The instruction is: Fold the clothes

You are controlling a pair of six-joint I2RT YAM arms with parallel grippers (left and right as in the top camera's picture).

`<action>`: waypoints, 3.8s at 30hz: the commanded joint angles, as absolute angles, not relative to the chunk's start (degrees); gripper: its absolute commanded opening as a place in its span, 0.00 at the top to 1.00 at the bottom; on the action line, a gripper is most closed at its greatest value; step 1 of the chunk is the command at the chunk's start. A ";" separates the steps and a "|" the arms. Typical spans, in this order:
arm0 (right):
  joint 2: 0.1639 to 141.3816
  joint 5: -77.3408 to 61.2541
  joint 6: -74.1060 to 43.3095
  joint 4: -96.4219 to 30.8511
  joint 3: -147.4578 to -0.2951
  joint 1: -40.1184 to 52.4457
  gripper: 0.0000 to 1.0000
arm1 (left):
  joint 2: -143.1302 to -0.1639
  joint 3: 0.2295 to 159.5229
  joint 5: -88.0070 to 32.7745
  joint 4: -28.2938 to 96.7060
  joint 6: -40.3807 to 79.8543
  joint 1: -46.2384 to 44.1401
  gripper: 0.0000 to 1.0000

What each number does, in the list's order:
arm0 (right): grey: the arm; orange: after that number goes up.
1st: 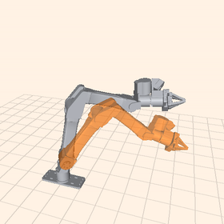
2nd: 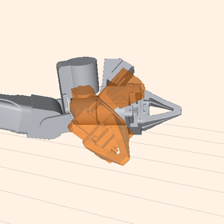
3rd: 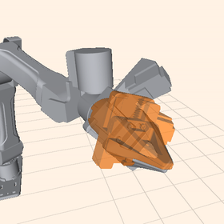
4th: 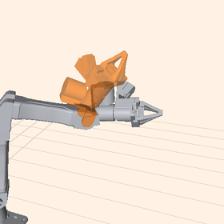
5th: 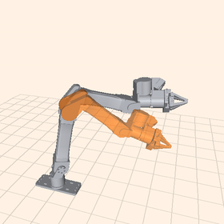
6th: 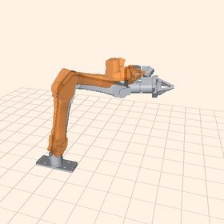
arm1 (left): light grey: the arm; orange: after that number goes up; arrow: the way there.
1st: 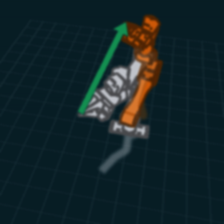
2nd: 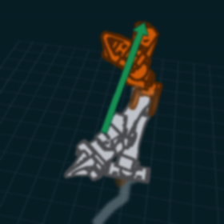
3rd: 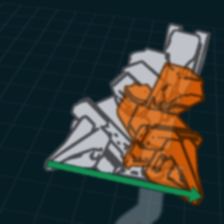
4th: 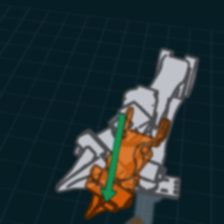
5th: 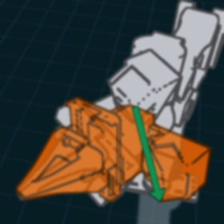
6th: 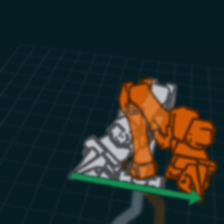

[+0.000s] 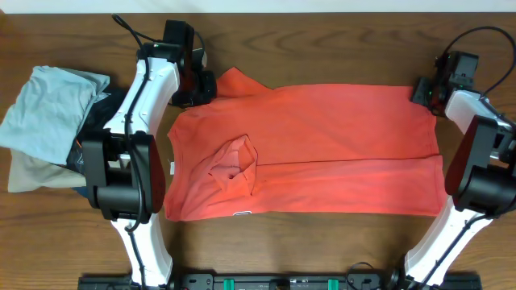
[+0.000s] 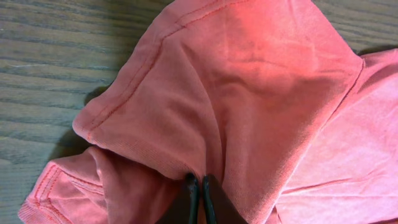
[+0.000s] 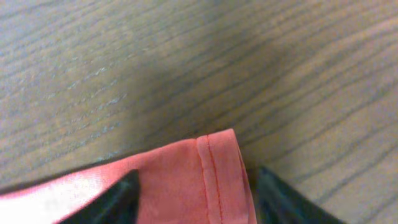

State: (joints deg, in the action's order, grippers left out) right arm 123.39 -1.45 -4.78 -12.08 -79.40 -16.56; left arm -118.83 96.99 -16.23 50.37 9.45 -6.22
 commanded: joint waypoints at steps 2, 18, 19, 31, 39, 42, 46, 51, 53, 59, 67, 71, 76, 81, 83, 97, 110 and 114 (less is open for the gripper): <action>125.49 -1.54 -6.11 -11.35 -79.46 -15.88 0.56 | -119.59 96.47 -16.47 50.52 10.17 -6.35 0.94; 123.07 -1.43 -6.35 -17.98 -79.50 -16.12 0.99 | -119.35 96.44 -16.45 50.50 10.17 -6.28 0.94; 121.97 -1.30 -6.35 -18.87 -79.50 -16.21 0.99 | -119.02 96.55 -16.43 50.48 10.13 -6.15 0.94; 104.60 5.32 -6.33 -37.30 -79.50 -16.84 0.99 | -109.23 96.84 -15.81 57.12 9.98 -3.95 0.94; 101.56 12.86 -6.37 -53.17 -79.50 -16.97 0.99 | -108.60 96.82 -12.08 68.66 9.93 -3.27 0.94; 101.58 14.74 -6.39 -58.54 -79.48 -17.21 0.99 | -108.60 96.82 -11.25 72.18 9.93 -3.01 0.94; 101.58 16.49 -7.27 -61.58 -79.48 -18.11 0.98 | -108.60 96.82 -11.11 76.36 9.96 -2.90 0.94; 101.58 16.49 -7.40 -62.41 -79.40 -19.27 0.96 | -108.60 96.79 -11.33 82.54 9.98 -2.92 0.94; 101.58 16.34 -7.70 -62.37 -79.37 -19.51 0.96 | -108.60 96.73 -11.31 84.79 9.91 -2.96 0.94; 101.58 16.08 -7.70 -62.43 -78.48 -19.59 0.94 | -108.60 94.67 -11.31 88.09 9.23 -2.96 0.94; 101.58 16.71 -7.68 -62.65 -75.37 -19.62 0.92 | -108.60 86.50 -11.29 88.42 8.60 -2.96 0.94; 101.58 17.58 -7.75 -63.35 -75.16 -20.36 0.92 | -108.60 82.70 -10.90 88.51 8.01 -2.96 0.94; 101.58 17.10 -8.75 -63.86 -74.65 -21.82 0.92 | -108.60 78.43 -10.92 89.32 8.03 -2.96 0.94; 101.58 16.08 -8.73 -63.02 -73.06 -22.06 0.93 | -108.60 75.61 -10.87 89.49 8.03 -2.96 0.94; 101.58 16.05 -8.73 -62.46 -71.88 -22.09 0.91 | -108.60 75.24 -10.90 89.36 8.05 -2.96 0.94; 101.60 8.32 -4.38 -60.88 -70.37 -22.24 0.36 | -108.60 75.22 -10.94 87.66 8.05 -2.96 0.56; 101.60 3.09 5.28 -54.98 -64.12 -25.10 0.29 | -108.60 75.22 -17.45 75.24 8.23 -2.96 0.56; 101.60 -0.71 7.44 -51.72 -60.86 -27.09 0.29 | -108.60 75.22 -18.65 72.84 8.23 -2.98 0.56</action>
State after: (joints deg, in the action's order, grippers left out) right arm 102.02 2.85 4.29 -52.66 -62.57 -25.58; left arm -108.44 75.22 -16.82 73.25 8.58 -3.36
